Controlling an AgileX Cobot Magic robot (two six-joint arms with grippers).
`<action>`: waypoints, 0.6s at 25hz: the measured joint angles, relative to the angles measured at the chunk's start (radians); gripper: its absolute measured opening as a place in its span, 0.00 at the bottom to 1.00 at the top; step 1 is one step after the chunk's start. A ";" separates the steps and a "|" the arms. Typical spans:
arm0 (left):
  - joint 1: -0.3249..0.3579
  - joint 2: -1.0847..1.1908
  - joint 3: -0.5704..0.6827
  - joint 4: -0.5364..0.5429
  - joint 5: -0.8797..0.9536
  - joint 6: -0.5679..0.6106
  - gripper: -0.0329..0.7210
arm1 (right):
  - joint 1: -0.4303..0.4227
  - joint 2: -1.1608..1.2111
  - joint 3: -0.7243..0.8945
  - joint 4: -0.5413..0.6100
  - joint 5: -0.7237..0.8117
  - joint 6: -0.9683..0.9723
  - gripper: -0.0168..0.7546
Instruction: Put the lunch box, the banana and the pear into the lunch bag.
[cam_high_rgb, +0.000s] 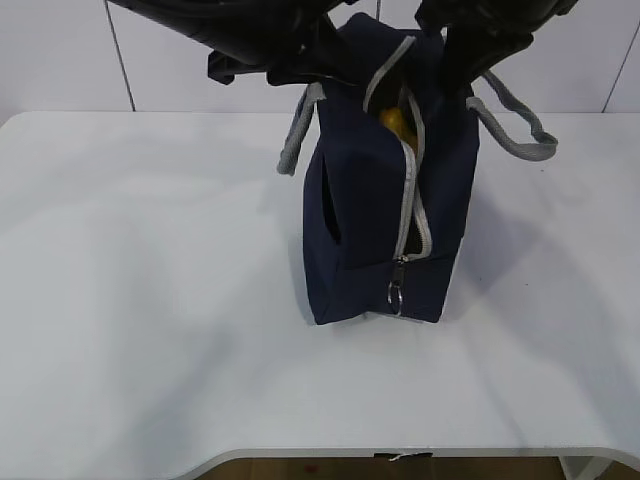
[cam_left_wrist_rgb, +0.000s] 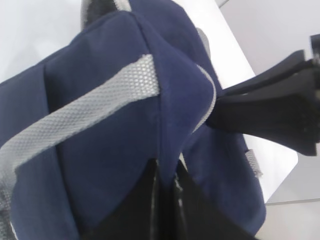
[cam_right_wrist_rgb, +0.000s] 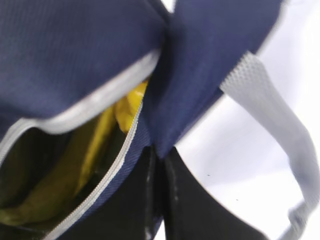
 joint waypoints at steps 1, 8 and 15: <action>0.000 0.005 0.000 -0.002 0.000 0.000 0.04 | 0.000 0.000 0.002 -0.004 0.000 0.000 0.03; -0.001 0.025 0.000 -0.008 -0.025 0.000 0.04 | 0.000 0.013 0.002 -0.013 -0.002 0.000 0.03; -0.001 0.030 0.000 0.012 -0.040 0.000 0.04 | 0.000 0.031 0.002 -0.011 -0.010 0.000 0.03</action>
